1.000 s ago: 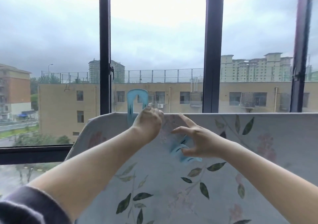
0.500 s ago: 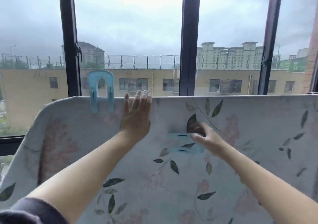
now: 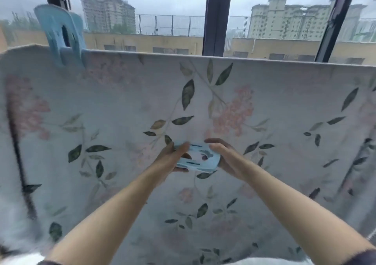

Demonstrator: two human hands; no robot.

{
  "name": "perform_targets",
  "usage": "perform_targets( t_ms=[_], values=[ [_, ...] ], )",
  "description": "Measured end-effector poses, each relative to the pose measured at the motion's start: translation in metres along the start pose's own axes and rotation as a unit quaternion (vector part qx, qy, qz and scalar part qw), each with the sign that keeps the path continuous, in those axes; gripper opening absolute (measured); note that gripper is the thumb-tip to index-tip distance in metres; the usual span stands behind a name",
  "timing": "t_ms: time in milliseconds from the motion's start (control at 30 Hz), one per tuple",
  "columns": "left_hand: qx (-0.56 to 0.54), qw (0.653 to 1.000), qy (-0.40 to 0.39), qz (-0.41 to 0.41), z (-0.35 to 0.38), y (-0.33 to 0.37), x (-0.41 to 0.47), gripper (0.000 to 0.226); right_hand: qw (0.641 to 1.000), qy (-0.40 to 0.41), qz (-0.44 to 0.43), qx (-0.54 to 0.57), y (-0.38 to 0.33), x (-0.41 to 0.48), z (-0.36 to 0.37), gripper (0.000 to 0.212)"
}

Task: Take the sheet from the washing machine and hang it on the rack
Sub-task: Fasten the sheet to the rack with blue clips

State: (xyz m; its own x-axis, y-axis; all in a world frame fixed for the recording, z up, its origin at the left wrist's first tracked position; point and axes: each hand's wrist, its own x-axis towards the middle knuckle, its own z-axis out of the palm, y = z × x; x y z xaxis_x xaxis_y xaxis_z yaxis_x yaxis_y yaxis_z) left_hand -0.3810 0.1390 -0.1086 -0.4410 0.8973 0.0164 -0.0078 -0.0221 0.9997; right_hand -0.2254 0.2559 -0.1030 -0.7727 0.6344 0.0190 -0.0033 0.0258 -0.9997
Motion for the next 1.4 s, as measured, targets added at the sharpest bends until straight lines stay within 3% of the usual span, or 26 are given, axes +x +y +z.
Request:
perform_targets(
  t_ms=[100,200,267,300,367,433,533,633,967,1033,1167,1300,1400],
  values=[
    [0.03,0.999,0.024,0.009,0.008,-0.019,-0.008,0.027,0.993,-0.079,0.088,-0.008,0.021,-0.008,-0.011,0.044],
    [0.174,0.979,0.065,0.078,0.001,-0.031,-0.003,0.038,0.997,-0.031,0.032,-0.07,0.029,-0.004,-0.02,0.051],
    [0.379,0.89,0.164,0.192,-0.023,-0.044,0.009,0.046,0.986,0.083,-0.009,-0.144,0.031,0.003,-0.03,0.053],
    [0.487,0.835,0.165,0.194,-0.038,-0.059,0.018,0.05,0.974,0.141,0.001,-0.179,0.036,0.006,-0.038,0.057],
    [0.632,0.769,0.098,0.026,-0.068,-0.093,0.029,0.06,0.933,0.18,0.074,-0.301,0.055,0.006,-0.054,0.067],
    [0.645,0.748,0.034,-0.153,-0.091,-0.133,0.025,0.065,0.892,0.131,0.116,-0.416,0.089,-0.002,-0.058,0.07],
    [0.585,0.794,0.021,-0.165,-0.112,-0.176,0.005,0.059,0.894,0.072,0.084,-0.435,0.129,-0.005,-0.035,0.064],
    [0.575,0.801,0.026,-0.161,-0.128,-0.192,-0.02,0.049,0.896,0.021,0.046,-0.44,0.135,0.006,0.002,0.061],
    [0.433,0.829,0.219,-0.278,-0.334,-0.22,-0.123,0.031,0.922,-0.044,-0.051,-0.382,0.161,0.067,0.22,0.067],
    [0.367,0.842,0.261,-0.297,-0.373,-0.221,-0.136,0.04,0.926,-0.069,-0.058,-0.367,0.168,0.077,0.27,0.07],
    [0.075,0.904,0.336,-0.253,-0.443,-0.219,-0.142,0.067,0.922,-0.095,-0.065,-0.369,0.179,0.097,0.358,0.077],
    [-0.053,0.947,0.257,-0.184,-0.474,-0.199,-0.125,0.045,0.918,-0.108,-0.065,-0.375,0.179,0.109,0.394,0.068],
    [-0.168,0.966,0.161,-0.115,-0.494,-0.165,-0.11,0.082,0.921,-0.092,-0.081,-0.37,0.169,0.118,0.411,0.062]
  ],
)
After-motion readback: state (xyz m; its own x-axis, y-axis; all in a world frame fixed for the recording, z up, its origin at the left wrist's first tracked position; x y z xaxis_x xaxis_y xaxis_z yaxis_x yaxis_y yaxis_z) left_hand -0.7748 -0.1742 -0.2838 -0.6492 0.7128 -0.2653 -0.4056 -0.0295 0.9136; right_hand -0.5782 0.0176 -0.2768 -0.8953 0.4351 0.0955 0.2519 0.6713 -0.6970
